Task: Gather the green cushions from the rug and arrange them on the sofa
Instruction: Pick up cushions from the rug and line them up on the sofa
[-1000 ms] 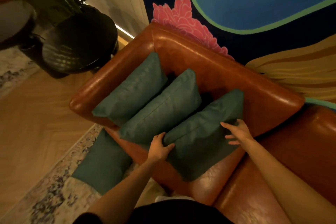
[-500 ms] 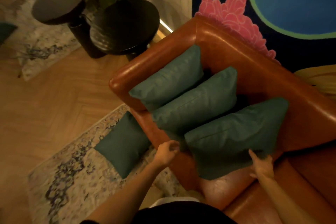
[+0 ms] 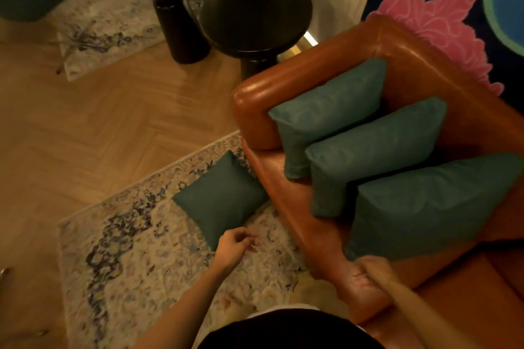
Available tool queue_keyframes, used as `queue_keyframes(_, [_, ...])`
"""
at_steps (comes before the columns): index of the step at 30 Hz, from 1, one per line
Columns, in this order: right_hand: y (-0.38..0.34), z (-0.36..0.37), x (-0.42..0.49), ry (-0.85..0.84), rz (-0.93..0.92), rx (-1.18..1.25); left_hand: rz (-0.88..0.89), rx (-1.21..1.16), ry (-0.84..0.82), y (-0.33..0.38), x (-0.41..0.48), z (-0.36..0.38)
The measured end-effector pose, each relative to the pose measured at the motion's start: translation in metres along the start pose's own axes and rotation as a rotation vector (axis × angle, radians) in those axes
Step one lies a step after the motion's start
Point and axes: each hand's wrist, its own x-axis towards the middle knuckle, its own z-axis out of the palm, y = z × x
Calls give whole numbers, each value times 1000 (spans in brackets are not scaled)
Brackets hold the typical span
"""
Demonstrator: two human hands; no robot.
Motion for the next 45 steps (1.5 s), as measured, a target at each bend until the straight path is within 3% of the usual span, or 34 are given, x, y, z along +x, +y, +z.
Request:
queue_keyframes(7, [-53, 133, -66, -94, -12, -220, -94, -210, -23, -91, -23, -114])
queue_keyframes(11, [-73, 198, -81, -92, -119, -246, -171, -300, 9, -128, -33, -169])
queue_keyframes(16, [-89, 247, -95, -102, -187, -268, -254, -329, 4, -152, -43, -211])
queue_keyframes(22, [-98, 274, -78, -130, -122, -300, -324, -245, -48, -173, -30, -244])
queue_keyframes(30, [-125, 273, -31, -121, 58, -248, -466, -25, -132, -181, 24, -306])
queue_keyframes(33, [-153, 286, -15, -70, 60, -95, -467, -9, -98, -177, 61, -337])
queue_keyframes(37, [-194, 311, 22, -78, 43, -92, -489, -1, -18, -177, 123, -375])
queue_keyframes(45, [-239, 373, 75, -89, 64, -74, -541, 133, -121, -196, 251, -399])
